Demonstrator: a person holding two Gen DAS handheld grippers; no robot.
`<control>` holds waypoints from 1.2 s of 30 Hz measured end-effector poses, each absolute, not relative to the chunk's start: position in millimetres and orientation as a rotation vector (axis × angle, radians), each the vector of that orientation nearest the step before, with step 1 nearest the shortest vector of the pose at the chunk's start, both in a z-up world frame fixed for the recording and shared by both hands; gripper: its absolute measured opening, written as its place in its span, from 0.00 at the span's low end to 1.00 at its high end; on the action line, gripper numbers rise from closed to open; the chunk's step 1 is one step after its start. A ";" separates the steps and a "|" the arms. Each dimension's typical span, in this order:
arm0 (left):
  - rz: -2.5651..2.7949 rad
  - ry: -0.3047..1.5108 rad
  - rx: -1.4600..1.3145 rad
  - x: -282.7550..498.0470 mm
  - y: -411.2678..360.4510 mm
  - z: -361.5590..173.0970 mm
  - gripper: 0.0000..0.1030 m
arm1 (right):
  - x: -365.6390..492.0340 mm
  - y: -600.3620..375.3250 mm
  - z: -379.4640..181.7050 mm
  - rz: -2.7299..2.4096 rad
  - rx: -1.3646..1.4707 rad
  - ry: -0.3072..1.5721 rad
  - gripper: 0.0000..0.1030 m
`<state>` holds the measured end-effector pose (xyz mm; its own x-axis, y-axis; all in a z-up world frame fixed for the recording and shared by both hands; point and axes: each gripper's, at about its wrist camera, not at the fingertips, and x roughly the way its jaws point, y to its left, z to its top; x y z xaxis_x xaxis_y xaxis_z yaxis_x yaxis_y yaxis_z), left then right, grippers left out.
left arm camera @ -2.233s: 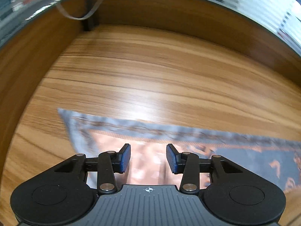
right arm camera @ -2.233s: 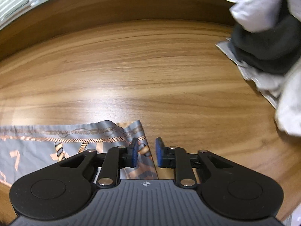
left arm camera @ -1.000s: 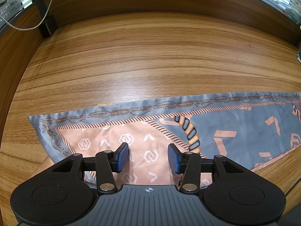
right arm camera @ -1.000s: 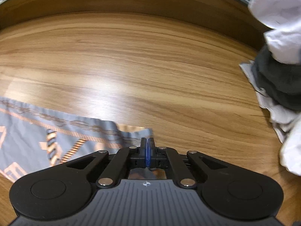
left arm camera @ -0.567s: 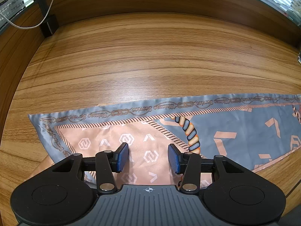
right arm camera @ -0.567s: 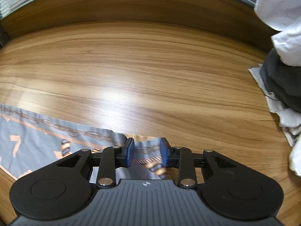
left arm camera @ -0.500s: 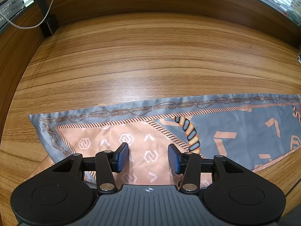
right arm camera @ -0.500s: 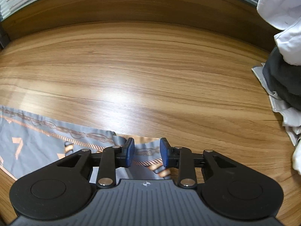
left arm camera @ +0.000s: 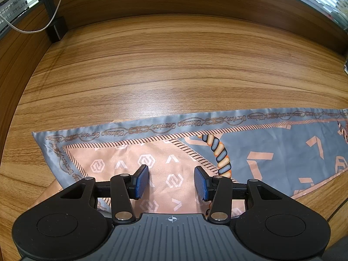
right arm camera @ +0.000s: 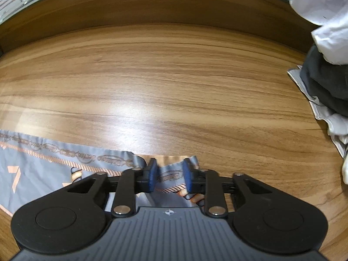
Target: Fold clothes
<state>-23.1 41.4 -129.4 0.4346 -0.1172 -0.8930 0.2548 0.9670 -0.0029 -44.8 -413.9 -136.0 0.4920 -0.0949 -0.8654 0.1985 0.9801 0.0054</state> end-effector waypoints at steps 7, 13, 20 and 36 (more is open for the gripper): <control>-0.225 1.092 0.137 -25.0 39.3 -129.9 0.47 | -47.5 -413.9 -133.8 -0.179 0.066 1.060 0.01; -0.216 1.086 0.133 -26.9 37.5 -130.4 0.47 | -50.4 -428.8 -121.1 -0.191 0.074 1.044 0.01; -0.209 1.084 0.118 -26.0 38.3 -130.3 0.48 | -50.4 -452.1 -113.2 -0.282 0.026 1.021 0.04; -0.192 1.070 0.084 -23.7 45.9 -129.3 0.46 | -72.4 -437.5 -127.2 -0.241 0.088 1.046 0.22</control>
